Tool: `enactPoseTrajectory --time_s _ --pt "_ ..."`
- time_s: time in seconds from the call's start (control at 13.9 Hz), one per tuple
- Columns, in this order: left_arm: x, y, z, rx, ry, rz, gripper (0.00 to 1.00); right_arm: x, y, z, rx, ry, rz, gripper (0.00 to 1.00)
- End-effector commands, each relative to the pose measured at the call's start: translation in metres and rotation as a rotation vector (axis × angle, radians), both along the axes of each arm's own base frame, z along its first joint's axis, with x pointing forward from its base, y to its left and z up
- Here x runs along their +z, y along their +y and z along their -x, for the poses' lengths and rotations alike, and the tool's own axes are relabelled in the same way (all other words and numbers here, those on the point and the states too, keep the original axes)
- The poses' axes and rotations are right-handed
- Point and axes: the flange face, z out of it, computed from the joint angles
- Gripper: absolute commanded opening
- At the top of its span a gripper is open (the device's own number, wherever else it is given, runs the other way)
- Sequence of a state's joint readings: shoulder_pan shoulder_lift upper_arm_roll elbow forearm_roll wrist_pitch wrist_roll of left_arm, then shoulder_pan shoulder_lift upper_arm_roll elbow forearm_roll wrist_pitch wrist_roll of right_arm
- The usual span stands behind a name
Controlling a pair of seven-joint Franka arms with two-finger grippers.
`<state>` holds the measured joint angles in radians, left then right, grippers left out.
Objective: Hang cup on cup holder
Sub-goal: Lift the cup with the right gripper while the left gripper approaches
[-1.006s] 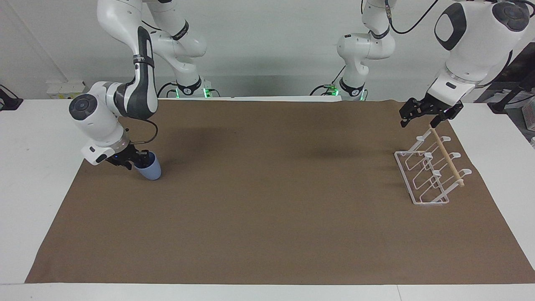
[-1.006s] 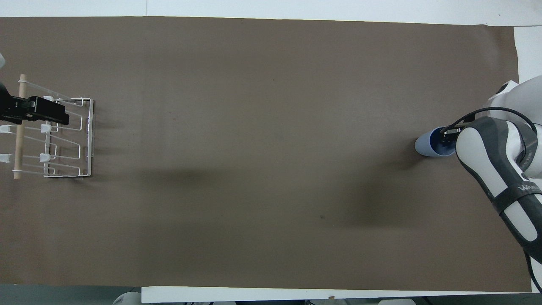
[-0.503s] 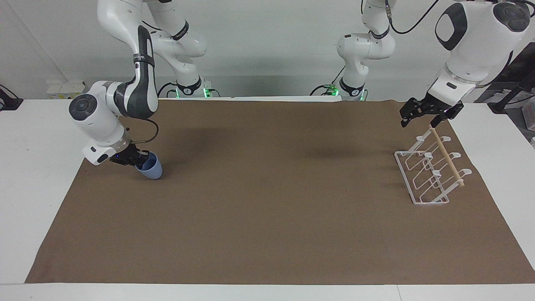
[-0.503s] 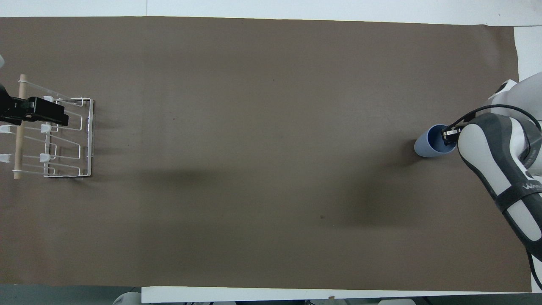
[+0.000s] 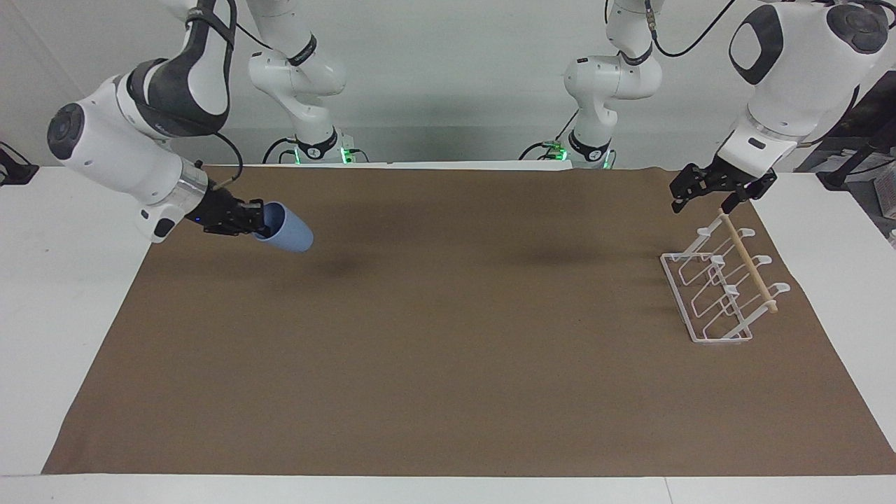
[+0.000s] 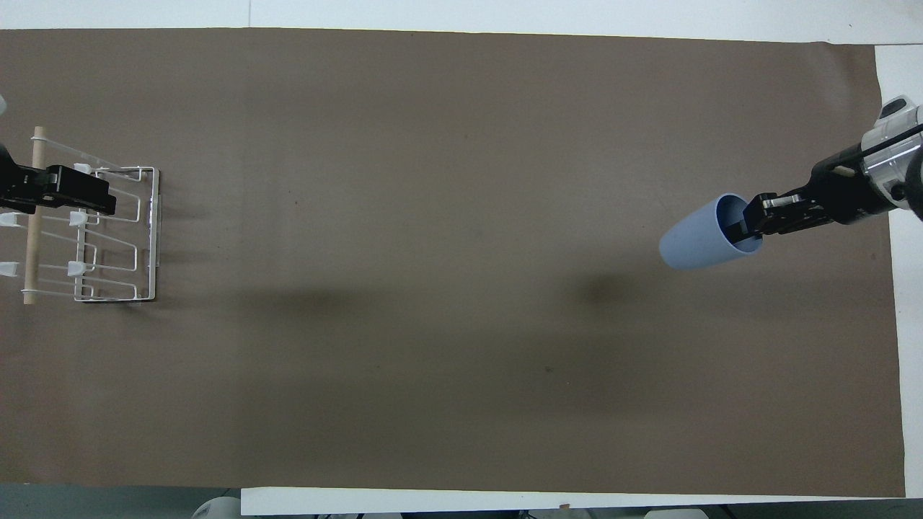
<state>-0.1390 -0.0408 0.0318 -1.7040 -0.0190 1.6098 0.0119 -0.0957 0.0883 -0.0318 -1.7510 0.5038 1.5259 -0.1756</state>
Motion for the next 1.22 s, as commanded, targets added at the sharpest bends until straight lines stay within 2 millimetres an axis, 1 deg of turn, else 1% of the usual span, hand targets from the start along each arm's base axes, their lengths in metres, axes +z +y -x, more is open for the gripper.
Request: enactPoseTrajectory --time_s 0.0,0.07,0.14,0.22,0.29,0.36,0.43,0.5,0.57,0.65,0.72,0.79,0.86,0.93,1.08,1.15 --pt "0.004 0.009 0.018 0.012 0.069 0.000 1.00 0.010 0.044 -0.004 -0.138 0.081 -0.193 0.00" --pt "0.005 0.007 0.018 0.006 0.067 0.000 1.00 0.013 0.070 -0.007 -0.194 0.122 -0.222 0.00" --pt "0.005 -0.004 0.019 0.016 0.071 0.005 1.00 0.010 0.101 -0.007 -0.248 0.153 -0.259 0.00" --pt "0.002 -0.016 0.021 0.113 0.081 0.019 1.00 0.007 0.135 -0.002 -0.306 0.167 -0.316 0.00" --pt "0.001 -0.040 0.024 0.275 0.094 0.085 1.00 -0.001 0.158 0.001 -0.368 0.160 -0.355 0.00" --pt "0.005 -0.053 0.023 0.414 0.101 0.156 1.00 -0.007 0.184 0.008 -0.420 0.156 -0.375 0.00" --pt "0.008 -0.065 0.021 0.549 0.122 0.214 1.00 -0.018 0.211 0.018 -0.468 0.168 -0.387 0.00" --pt "0.007 -0.089 0.021 0.655 0.139 0.245 1.00 -0.023 0.235 0.028 -0.504 0.168 -0.415 0.00" --pt "0.001 -0.121 0.023 0.786 0.156 0.259 1.00 -0.026 0.251 0.033 -0.546 0.165 -0.447 0.00" --pt "-0.008 -0.138 0.022 0.910 0.186 0.287 1.00 -0.028 0.264 0.038 -0.577 0.166 -0.468 0.00" --pt "-0.012 -0.150 0.020 1.041 0.228 0.344 1.00 -0.034 0.278 0.045 -0.609 0.176 -0.478 0.00" --pt "-0.014 -0.156 0.017 1.178 0.274 0.393 1.00 -0.036 0.296 0.053 -0.648 0.167 -0.495 0.00" --pt "-0.015 -0.159 0.014 1.253 0.302 0.424 1.00 -0.039 0.314 0.060 -0.686 0.166 -0.514 0.00" --pt "-0.019 -0.171 0.014 1.308 0.347 0.448 1.00 -0.041 0.325 0.065 -0.721 0.174 -0.535 0.00" --pt "-0.023 -0.178 0.013 1.407 0.389 0.449 1.00 -0.044 0.336 0.070 -0.718 0.188 -0.537 0.00" --pt "-0.025 -0.191 0.019 1.408 0.407 0.432 1.00 -0.044 0.337 0.071 -0.717 0.192 -0.538 0.00"
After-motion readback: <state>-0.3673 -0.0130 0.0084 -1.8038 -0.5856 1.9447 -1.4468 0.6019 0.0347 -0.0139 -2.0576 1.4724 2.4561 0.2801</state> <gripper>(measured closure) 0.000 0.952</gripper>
